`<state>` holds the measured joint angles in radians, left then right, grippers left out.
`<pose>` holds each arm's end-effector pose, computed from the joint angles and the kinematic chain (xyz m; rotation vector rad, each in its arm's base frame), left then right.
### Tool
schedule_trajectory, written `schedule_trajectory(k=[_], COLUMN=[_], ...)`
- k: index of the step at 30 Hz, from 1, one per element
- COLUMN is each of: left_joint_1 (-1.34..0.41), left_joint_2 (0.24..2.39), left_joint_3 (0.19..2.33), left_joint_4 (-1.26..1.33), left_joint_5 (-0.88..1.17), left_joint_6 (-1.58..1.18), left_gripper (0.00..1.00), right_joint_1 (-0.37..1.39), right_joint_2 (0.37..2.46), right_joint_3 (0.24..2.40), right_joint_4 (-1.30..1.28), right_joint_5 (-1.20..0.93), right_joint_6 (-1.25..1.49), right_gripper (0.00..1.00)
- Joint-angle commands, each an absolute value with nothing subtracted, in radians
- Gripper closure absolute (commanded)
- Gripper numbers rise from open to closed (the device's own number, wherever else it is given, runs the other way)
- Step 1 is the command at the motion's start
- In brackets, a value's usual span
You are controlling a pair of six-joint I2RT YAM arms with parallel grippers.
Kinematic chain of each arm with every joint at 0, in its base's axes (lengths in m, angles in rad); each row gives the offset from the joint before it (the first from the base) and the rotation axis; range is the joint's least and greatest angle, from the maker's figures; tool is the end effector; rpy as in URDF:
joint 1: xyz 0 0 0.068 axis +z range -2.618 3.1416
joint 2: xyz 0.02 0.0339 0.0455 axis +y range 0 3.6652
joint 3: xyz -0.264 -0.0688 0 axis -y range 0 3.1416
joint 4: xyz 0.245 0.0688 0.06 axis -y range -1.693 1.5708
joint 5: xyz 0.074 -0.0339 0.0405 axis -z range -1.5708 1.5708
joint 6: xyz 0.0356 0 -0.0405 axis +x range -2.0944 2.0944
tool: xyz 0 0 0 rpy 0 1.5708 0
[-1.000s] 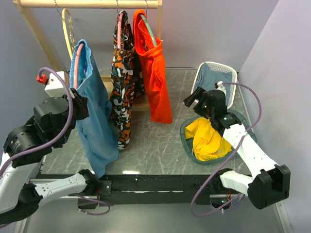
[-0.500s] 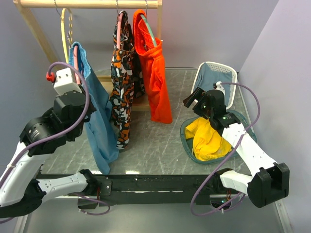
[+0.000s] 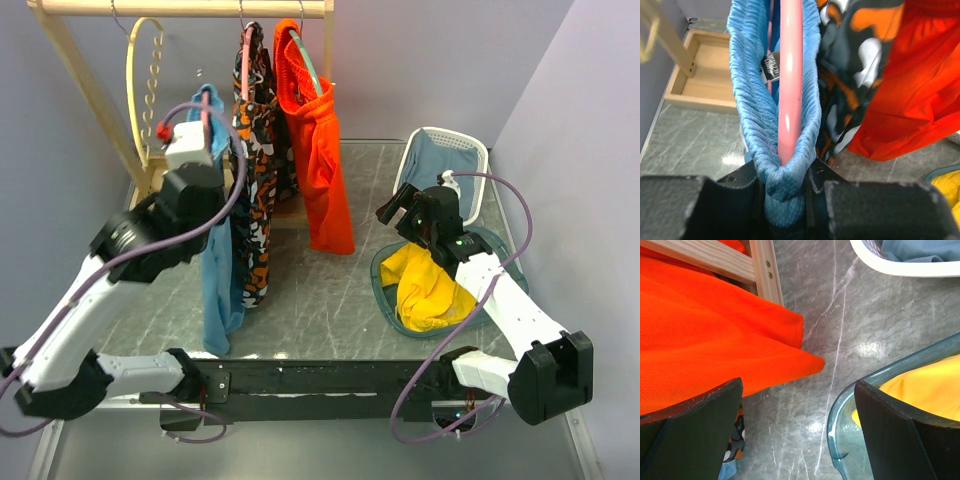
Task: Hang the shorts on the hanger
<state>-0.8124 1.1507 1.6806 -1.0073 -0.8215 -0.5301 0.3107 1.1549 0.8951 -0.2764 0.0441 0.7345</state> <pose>0.1432 -0.1132 0.4850 -0.2224 1.8766 -0.0685 0.2478 0.0779 0.2941 0.4808 2.1062 0.5722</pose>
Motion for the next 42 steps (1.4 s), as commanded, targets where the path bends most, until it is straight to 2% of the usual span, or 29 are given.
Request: schedule_trajectory(k=[1,5,10,20,25,42], left_joint_1=[-0.749,-0.599,-0.491,-0.25,-0.219,-0.218], left_joint_2=[1.236,1.287,1.331,1.353,1.364,1.344], left_joint_3=[1.865,1.949,2.017,2.019,2.02,2.04], left_joint_4=[-0.896,-0.891,-0.864,-0.736,-0.683,-0.638], left_joint_5=[-0.775,-0.637,-0.534,-0.255,-0.157,-0.172], left_joint_6=[-0.445,-0.388,-0.309,-0.227,-0.196,-0.196], left_gripper=[0.99,0.99,0.99,0.99,0.99,0.99], right_joint_1=[0.318,0.319,0.318,0.33,0.336,0.347], right_joint_2=[1.131,1.109,1.092,1.14,1.152,1.183], right_joint_3=[0.897,0.893,0.884,0.96,0.983,0.979], right_joint_4=[-0.273,-0.291,-0.281,-0.313,-0.313,-0.288], right_joint_5=[0.052,0.06,0.041,0.015,0.008,0.003], right_joint_6=[0.718,0.71,0.716,0.687,0.681,0.681], right_gripper=[0.0,0.0,0.0,0.0,0.0,0.0])
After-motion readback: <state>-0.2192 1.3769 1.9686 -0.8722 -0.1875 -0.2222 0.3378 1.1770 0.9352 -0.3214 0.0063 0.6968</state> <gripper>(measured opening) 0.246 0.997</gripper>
